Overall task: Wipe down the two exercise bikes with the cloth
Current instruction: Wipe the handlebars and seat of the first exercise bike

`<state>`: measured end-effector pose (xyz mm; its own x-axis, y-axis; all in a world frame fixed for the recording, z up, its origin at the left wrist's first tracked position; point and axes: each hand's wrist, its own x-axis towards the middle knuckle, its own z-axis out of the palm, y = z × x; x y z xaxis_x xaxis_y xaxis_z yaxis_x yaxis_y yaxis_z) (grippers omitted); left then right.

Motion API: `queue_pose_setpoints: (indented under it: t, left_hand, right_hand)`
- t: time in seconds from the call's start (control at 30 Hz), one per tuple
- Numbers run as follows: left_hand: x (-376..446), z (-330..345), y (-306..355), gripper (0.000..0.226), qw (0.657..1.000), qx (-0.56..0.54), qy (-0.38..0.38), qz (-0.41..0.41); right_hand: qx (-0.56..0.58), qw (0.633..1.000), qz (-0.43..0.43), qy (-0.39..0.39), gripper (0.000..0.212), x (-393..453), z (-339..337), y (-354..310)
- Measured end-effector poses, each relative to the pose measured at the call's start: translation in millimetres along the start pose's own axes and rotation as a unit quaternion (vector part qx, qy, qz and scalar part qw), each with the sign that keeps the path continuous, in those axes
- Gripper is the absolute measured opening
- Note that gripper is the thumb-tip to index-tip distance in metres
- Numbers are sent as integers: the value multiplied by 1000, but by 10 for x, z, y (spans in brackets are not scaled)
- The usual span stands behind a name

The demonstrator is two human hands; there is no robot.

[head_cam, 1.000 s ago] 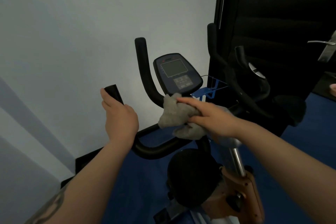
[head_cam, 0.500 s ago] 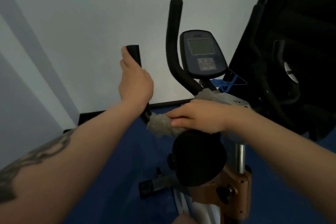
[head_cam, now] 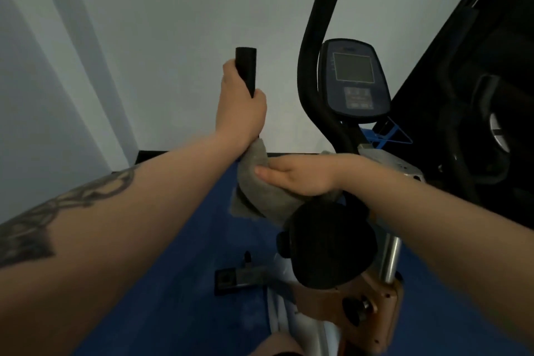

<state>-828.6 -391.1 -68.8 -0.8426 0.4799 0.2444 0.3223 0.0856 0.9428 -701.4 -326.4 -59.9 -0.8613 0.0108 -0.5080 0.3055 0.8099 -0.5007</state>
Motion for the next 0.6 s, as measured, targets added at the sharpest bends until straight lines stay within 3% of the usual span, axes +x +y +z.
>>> queue_pose_setpoints:
  t: [0.07,0.13,0.2,0.3,0.53,0.6]
  left_hand:
    - [14,-15,-2,49,1000,-5,-12,-5]
    - [16,-19,-8,47,1000,-5,-18,-5]
    - [15,-8,-23,47,1000,3,-22,-3]
    - [17,17,-37,45,1000,0,-7,-3]
    - [-4,-6,-6,46,1000,-5,-18,-6]
    - [-10,-14,10,48,999,3,-28,-15]
  right_hand:
    - [32,999,-6,26,58,58,29,-42]
    - [-13,999,-34,37,45,-42,-6,64]
    - [-65,997,-21,-19,32,-168,-72,188]
    - [-92,993,2,-70,39,-166,-109,199]
    - [29,999,-16,36,24,53,29,26]
    - [19,999,-26,13,27,-77,-16,114]
